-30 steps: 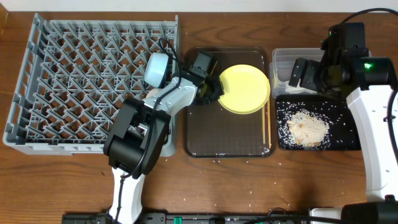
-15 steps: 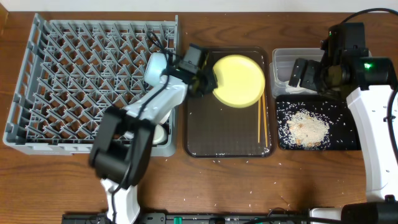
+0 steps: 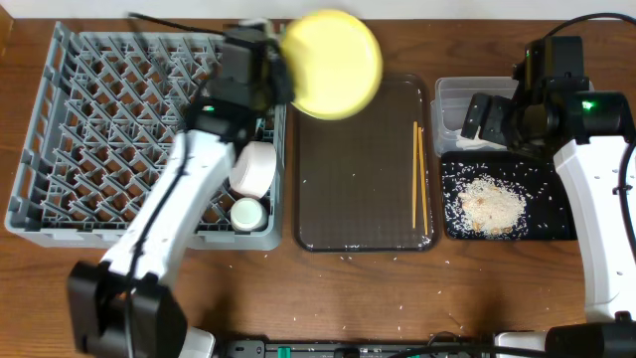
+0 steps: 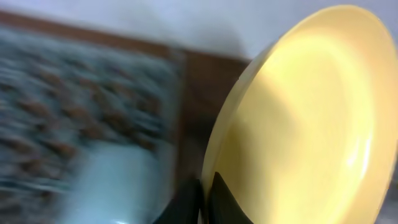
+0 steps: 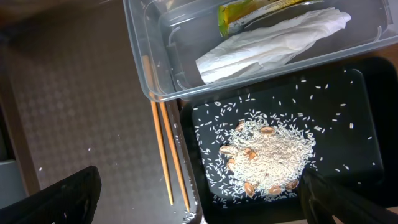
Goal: Sort waste into correct bins and load items into the dishwasher
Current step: 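Carry the yellow plate into the rack and stand it upright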
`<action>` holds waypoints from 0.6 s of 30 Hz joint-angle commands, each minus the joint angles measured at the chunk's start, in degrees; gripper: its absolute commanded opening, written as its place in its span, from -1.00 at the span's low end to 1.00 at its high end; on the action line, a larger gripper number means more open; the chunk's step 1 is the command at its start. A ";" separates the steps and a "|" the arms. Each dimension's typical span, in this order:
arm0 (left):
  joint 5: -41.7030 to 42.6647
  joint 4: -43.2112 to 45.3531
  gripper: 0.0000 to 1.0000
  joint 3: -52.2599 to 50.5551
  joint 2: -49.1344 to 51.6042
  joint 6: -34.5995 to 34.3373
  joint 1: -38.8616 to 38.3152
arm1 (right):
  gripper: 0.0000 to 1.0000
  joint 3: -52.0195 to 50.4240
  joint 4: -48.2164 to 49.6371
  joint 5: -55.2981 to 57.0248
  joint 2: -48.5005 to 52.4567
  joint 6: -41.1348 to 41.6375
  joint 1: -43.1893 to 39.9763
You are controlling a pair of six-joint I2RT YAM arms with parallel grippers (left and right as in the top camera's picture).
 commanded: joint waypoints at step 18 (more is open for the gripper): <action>-27.45 10.47 -0.85 0.42 0.31 42.14 14.38 | 0.98 -0.28 -0.04 0.59 0.22 -0.61 0.20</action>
